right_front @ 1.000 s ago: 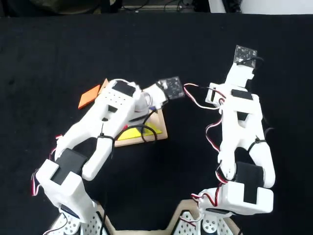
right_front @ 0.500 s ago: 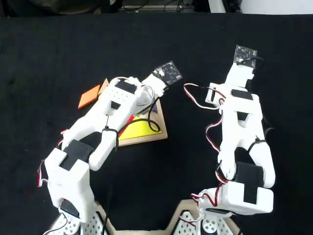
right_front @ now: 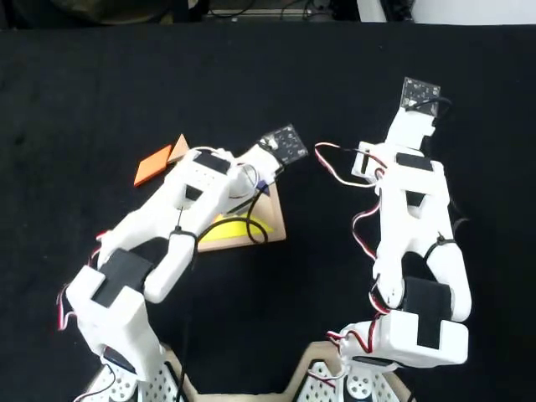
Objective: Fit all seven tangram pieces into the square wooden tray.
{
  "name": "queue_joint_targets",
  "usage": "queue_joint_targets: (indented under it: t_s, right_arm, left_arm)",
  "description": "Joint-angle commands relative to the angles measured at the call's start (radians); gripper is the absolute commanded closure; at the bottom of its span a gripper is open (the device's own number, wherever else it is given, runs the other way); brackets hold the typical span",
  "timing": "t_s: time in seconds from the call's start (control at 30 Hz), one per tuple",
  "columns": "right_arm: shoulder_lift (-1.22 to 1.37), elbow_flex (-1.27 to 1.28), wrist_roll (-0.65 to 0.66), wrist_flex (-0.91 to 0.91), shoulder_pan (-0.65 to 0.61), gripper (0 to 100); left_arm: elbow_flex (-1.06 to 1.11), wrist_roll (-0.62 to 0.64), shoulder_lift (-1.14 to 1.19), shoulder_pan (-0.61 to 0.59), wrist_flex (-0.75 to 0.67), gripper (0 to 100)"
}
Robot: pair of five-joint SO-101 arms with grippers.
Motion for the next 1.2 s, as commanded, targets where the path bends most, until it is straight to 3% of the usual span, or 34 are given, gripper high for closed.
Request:
queue_joint_targets:
  t_s: [0.0, 0.43, 0.7, 0.83, 0.93, 1.17]
  right_arm:
    - [-0.045, -0.005, -0.003, -0.021, -0.017, 98.7]
    - [-0.045, -0.002, -0.003, -0.021, -0.017, 98.7]
    - [-0.045, -0.002, -0.003, -0.021, -0.017, 98.7]
    - [-0.045, -0.001, 0.002, -0.021, -0.041, 98.7]
    - [-0.041, 0.001, 0.035, -0.021, -0.057, 98.7]
    - [0.056, -0.058, 0.038, -0.015, -0.052, 98.7]
  left_arm:
    - [0.018, -0.037, -0.052, 0.001, 0.017, 83]
    - [-0.091, -0.046, -0.279, -0.036, 0.183, 83]
    - [-0.108, -0.021, -0.431, -0.292, 0.170, 84]
    - [-0.165, 0.129, -0.413, -0.470, 0.170, 84]
    - [-0.182, 0.176, -0.351, -0.527, 0.172, 84]
    - [-0.282, 0.000, -0.071, -0.533, 0.176, 84]
